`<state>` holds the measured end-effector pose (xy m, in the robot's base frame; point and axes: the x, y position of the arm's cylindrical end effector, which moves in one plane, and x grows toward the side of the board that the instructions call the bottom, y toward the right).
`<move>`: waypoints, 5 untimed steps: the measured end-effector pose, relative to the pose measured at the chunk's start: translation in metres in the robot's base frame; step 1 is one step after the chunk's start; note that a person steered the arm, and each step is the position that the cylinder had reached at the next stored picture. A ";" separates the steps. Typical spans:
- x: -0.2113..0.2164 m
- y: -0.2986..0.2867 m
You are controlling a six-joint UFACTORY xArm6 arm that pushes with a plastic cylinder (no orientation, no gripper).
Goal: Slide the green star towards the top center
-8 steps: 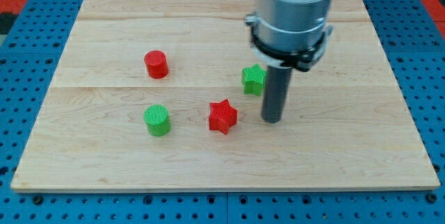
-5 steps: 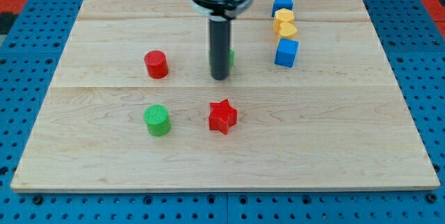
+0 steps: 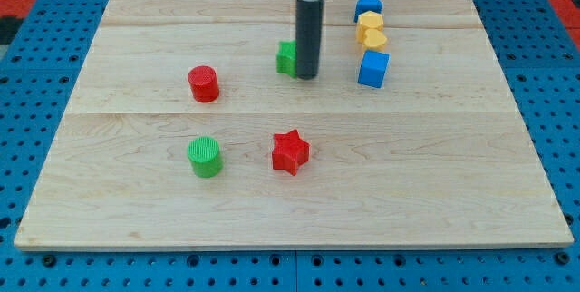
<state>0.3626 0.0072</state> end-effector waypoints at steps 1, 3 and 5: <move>-0.018 -0.030; -0.025 -0.041; -0.040 -0.053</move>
<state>0.3227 -0.0456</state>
